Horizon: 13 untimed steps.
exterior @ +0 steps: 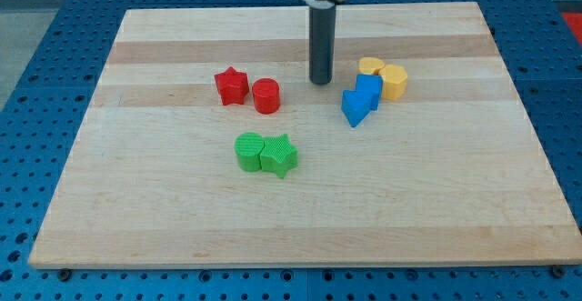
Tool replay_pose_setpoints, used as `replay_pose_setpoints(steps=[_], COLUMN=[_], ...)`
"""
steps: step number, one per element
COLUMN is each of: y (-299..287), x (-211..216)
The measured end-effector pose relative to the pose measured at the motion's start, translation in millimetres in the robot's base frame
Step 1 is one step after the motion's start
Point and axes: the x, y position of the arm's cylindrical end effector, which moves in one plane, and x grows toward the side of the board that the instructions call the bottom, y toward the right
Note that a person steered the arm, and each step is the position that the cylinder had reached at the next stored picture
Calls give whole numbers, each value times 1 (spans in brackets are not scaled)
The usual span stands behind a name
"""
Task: Move blue cube along with blue triangle towards green star
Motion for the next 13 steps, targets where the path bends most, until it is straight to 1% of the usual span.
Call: replay_pose_setpoints(steps=[2, 3, 5, 8, 9, 11, 13], y=[62, 67, 67, 67, 64, 51, 45], x=[-3, -3, 4, 32, 45, 88, 114])
